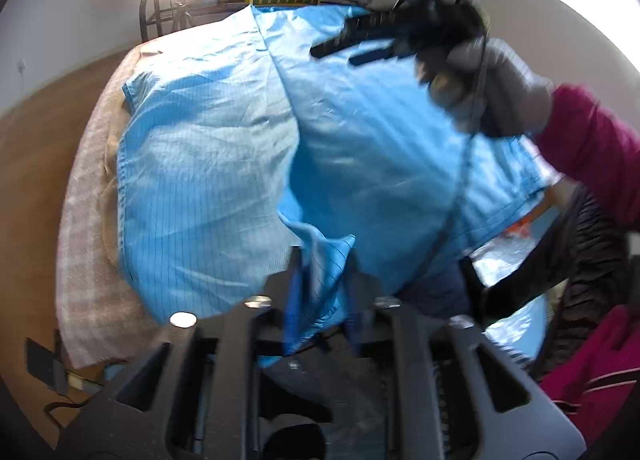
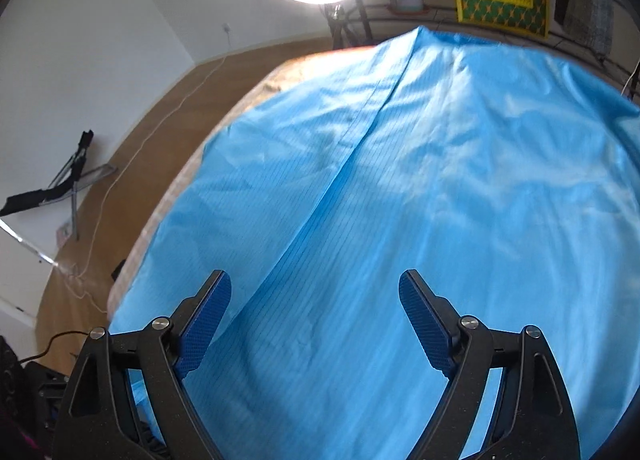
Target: Fold large clothes
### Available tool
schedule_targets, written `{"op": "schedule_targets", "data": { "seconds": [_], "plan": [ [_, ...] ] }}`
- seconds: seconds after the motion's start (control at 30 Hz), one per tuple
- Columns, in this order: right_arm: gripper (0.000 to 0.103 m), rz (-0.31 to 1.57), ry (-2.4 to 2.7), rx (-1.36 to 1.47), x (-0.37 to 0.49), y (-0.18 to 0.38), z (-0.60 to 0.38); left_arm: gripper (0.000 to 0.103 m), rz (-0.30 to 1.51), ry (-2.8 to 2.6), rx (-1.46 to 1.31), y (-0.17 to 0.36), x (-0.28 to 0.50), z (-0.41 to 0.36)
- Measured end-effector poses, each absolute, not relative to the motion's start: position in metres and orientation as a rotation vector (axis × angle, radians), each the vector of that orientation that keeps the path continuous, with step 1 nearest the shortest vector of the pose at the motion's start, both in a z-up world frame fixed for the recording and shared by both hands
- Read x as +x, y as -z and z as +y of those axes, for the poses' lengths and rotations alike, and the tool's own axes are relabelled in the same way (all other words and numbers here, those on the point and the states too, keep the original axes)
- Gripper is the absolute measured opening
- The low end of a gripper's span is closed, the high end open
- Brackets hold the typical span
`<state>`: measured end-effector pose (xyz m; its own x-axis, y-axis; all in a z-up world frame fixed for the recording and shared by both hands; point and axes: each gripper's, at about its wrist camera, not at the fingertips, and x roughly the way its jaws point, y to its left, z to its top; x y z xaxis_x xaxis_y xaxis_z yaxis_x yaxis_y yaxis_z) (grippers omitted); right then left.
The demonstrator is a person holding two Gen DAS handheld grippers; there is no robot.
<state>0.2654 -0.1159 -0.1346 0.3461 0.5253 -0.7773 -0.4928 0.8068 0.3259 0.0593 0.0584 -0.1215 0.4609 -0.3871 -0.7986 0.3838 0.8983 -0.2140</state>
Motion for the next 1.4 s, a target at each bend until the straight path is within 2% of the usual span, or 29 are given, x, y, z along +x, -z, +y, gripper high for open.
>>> {"op": "schedule_targets", "data": {
  "seconds": [0.13, 0.2, 0.23, 0.3, 0.5, 0.6, 0.8, 0.83, 0.87, 0.9, 0.93, 1.2, 1.3, 1.33, 1.37, 1.4],
  "plan": [
    [0.086, 1.071, -0.705, 0.076, 0.251, 0.141, -0.118, 0.026, 0.928, 0.497, -0.098, 0.105, 0.042, 0.077],
    [0.081, 1.097, -0.719, 0.092, 0.242, 0.145, -0.121, 0.026, 0.894, 0.487, -0.135, 0.095, 0.037, 0.090],
    [0.075, 1.105, -0.727, 0.093, 0.239, 0.146, -0.122, 0.026, 0.883, 0.465, -0.140, 0.092, 0.036, 0.095],
    [0.075, 1.118, -0.740, 0.097, 0.229, 0.150, -0.122, 0.026, 0.879, 0.347, -0.176, 0.089, 0.040, 0.117],
    [0.075, 1.169, -0.821, 0.078, 0.190, 0.158, -0.105, 0.026, 1.007, 0.182, -0.405, 0.123, 0.067, 0.176],
    [0.075, 1.202, -0.862, 0.048, 0.169, 0.168, -0.089, 0.030, 1.081, 0.182, -0.497, 0.146, 0.078, 0.191],
    [0.074, 1.191, -0.871, 0.008, 0.161, 0.182, -0.063, 0.030, 1.110, 0.177, -0.520, 0.155, 0.090, 0.194],
    [0.057, 1.195, -0.890, 0.014, 0.160, 0.181, -0.061, 0.030, 1.100, 0.175, -0.518, 0.154, 0.092, 0.195],
    [0.019, 1.215, -0.914, 0.030, 0.161, 0.183, -0.058, 0.030, 1.085, 0.175, -0.519, 0.151, 0.092, 0.195],
    [0.004, 1.238, -0.925, 0.050, 0.163, 0.185, -0.056, 0.030, 1.074, 0.174, -0.517, 0.149, 0.093, 0.195],
    [0.001, 1.237, -0.911, 0.058, 0.166, 0.185, -0.056, 0.030, 1.064, 0.168, -0.509, 0.146, 0.093, 0.195],
    [0.000, 1.157, -0.765, 0.092, 0.184, 0.173, -0.095, 0.030, 1.107, 0.156, -0.485, 0.159, 0.092, 0.192],
    [0.002, 1.197, -0.785, 0.187, 0.186, 0.175, -0.103, 0.030, 1.120, 0.150, -0.463, 0.161, 0.094, 0.188],
    [0.011, 1.223, -0.801, 0.202, 0.187, 0.177, -0.104, 0.030, 1.117, 0.153, -0.459, 0.161, 0.094, 0.187],
    [0.035, 1.244, -0.814, 0.209, 0.186, 0.180, -0.101, 0.030, 1.112, 0.155, -0.452, 0.159, 0.094, 0.185],
    [0.048, 1.246, -0.822, 0.208, 0.184, 0.181, -0.099, 0.030, 1.103, 0.151, -0.442, 0.157, 0.094, 0.184]
  ]
}}
